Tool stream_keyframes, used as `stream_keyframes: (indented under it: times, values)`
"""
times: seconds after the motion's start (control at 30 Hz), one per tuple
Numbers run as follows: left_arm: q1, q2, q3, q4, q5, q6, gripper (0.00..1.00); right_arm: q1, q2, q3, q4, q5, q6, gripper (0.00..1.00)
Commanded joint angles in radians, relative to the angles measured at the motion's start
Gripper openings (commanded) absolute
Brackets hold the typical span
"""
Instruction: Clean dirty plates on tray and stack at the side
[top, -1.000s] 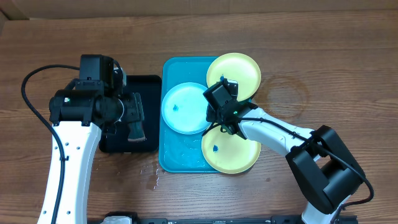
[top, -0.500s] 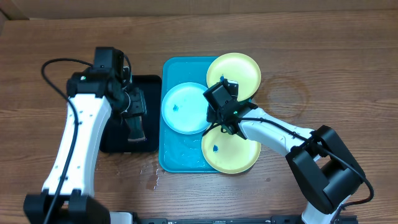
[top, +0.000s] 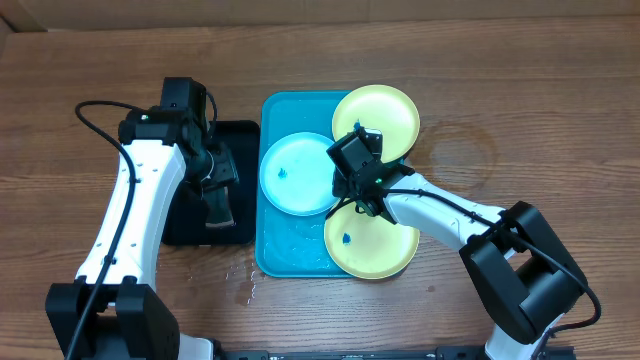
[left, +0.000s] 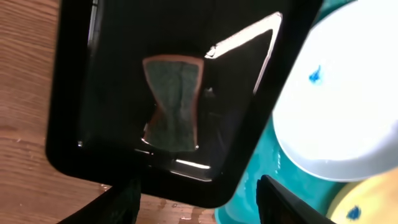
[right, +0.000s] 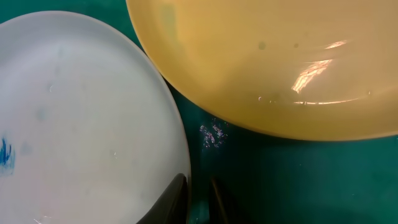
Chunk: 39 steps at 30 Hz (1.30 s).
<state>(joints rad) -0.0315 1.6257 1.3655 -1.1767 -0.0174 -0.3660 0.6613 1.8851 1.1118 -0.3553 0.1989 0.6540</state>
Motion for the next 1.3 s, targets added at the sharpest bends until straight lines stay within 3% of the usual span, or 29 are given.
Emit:
stream_keyframes:
  times: [0.0,0.2,0.37,0.7,1.27]
  values:
    - [-0.002,0.006,-0.003,0.004,-0.091,-0.035,0.59,0.0,0.007,0.001,0.007,0.018,-0.007,0.15]
    - [-0.002,0.043,-0.005,0.018,-0.136,-0.043,0.56,0.0,0.007,0.001,0.013,0.018,-0.006,0.16]
    - [-0.003,0.105,-0.005,0.006,-0.121,-0.056,0.44,0.0,0.007,0.001,0.014,0.018,-0.006,0.19]
    - [-0.003,0.254,-0.005,0.003,-0.124,-0.061,0.42,0.0,0.007,0.001,0.018,0.018,-0.006,0.23]
    - [-0.002,0.364,-0.005,0.049,-0.127,-0.011,0.24,0.0,0.007,0.001,0.018,0.018,-0.006,0.24]
